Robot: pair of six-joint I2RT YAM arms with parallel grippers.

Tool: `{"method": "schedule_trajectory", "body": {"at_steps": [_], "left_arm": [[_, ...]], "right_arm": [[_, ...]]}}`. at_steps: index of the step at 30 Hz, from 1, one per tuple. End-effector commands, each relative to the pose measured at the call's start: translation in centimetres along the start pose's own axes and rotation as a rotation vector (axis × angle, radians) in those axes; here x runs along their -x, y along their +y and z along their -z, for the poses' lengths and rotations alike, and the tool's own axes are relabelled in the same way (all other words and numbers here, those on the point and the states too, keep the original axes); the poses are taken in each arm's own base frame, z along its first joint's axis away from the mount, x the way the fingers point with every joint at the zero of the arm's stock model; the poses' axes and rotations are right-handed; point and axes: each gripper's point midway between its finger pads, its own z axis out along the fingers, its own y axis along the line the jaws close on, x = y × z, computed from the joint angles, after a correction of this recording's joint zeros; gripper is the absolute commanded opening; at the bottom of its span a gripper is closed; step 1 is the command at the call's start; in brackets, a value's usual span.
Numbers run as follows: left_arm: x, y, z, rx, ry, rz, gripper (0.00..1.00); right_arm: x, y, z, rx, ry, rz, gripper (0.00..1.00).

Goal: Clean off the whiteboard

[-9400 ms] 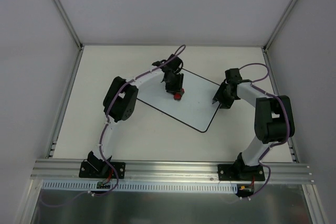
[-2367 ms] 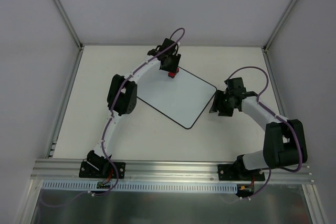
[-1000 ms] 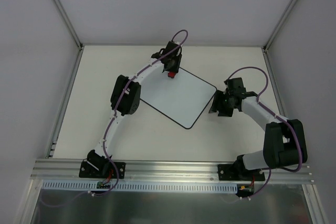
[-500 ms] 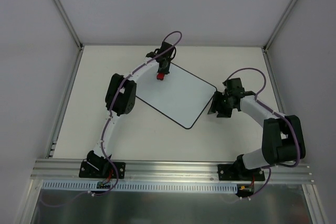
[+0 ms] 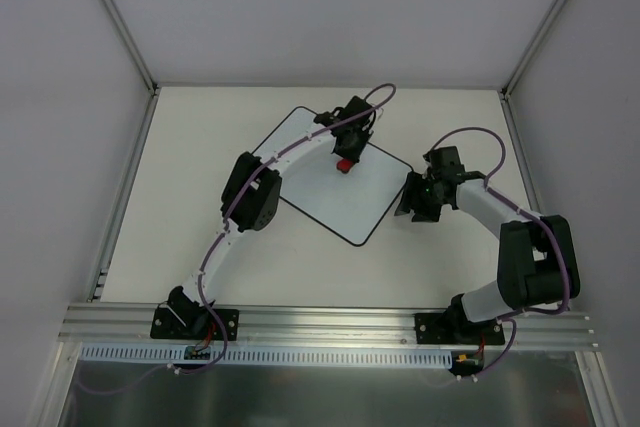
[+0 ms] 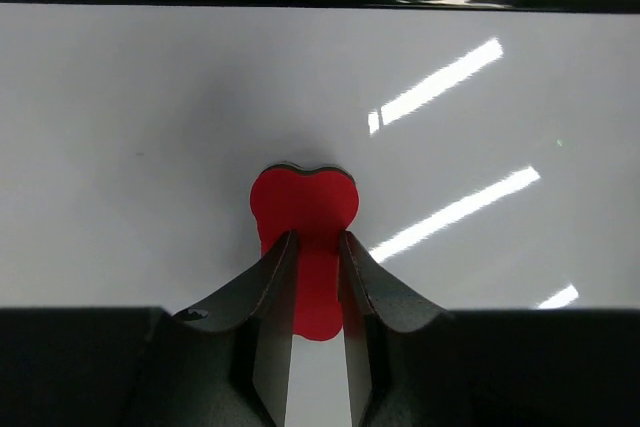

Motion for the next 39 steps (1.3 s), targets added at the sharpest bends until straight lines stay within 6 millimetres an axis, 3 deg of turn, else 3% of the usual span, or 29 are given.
{"method": "schedule_trajectory", "body": {"at_steps": [1, 2, 3, 9, 11, 12, 14, 21, 23, 26, 27, 30, 31, 32, 33, 36, 39], "left_arm": [[-5.3, -3.8, -1.0, -0.125, 0.163, -0.008, 0.22], [-5.5, -4.0, -0.5, -0.130, 0.168, 0.005, 0.22], [-7.4, -4.0, -0.6, -0.115, 0.214, 0.006, 0.22], [-12.4, -5.1, 2.8, -0.084, 0.307, 0.021, 0.21], [-12.8, -6.7, 4.3, -0.100, 0.296, 0.022, 0.20], [-14.5, -6.8, 4.5, -0.093, 0.327, 0.021, 0.20], [-15.7, -7.9, 5.5, -0.105, 0.336, 0.026, 0.20], [-17.1, -8.0, 8.1, -0.080, 0.315, 0.087, 0.21], [-16.8, -6.9, 7.5, -0.029, 0.301, 0.080, 0.21], [-14.7, -4.9, 5.9, -0.004, 0.276, 0.138, 0.21], [-12.7, -3.3, 5.5, 0.009, 0.239, 0.179, 0.21], [-9.6, -0.9, 4.2, 0.036, 0.184, 0.236, 0.22], [-8.7, 0.8, 3.7, 0.058, 0.167, 0.266, 0.22], [-8.5, 1.6, 2.9, 0.065, 0.168, 0.274, 0.25], [-6.5, 2.2, 2.9, 0.061, 0.126, 0.281, 0.27], [-3.3, 4.4, 2.0, 0.075, 0.059, 0.267, 0.39], [-1.0, 6.2, 1.3, 0.088, 0.009, 0.273, 0.43]], "right_arm": [[1.3, 0.8, 0.9, 0.024, -0.049, 0.030, 0.57], [1.4, 0.8, 1.2, 0.025, -0.058, 0.032, 0.57], [1.7, 0.9, 1.6, 0.029, -0.078, 0.040, 0.57], [2.9, 0.7, 4.1, 0.029, -0.182, 0.052, 0.57], [3.5, 0.7, 5.7, 0.026, -0.246, 0.063, 0.57], [3.7, 0.6, 6.1, 0.023, -0.265, 0.063, 0.57], [4.0, 0.4, 7.7, 0.012, -0.318, 0.063, 0.57], [4.1, 0.0, 11.1, -0.005, -0.426, 0.084, 0.59], [3.9, -0.2, 11.4, -0.012, -0.429, 0.084, 0.59], [3.8, -0.3, 11.8, -0.015, -0.443, 0.088, 0.60], [3.7, -0.3, 11.9, -0.016, -0.445, 0.090, 0.60], [3.3, -0.5, 12.0, -0.017, -0.447, 0.090, 0.60], [3.2, -0.6, 12.0, -0.017, -0.450, 0.089, 0.60], [3.1, -0.6, 12.0, -0.016, -0.452, 0.088, 0.60], [3.0, -0.7, 12.0, -0.016, -0.450, 0.087, 0.60], [2.6, -0.8, 12.0, -0.014, -0.456, 0.086, 0.61], [2.5, -1.1, 12.0, -0.027, -0.464, 0.090, 0.61]]}}
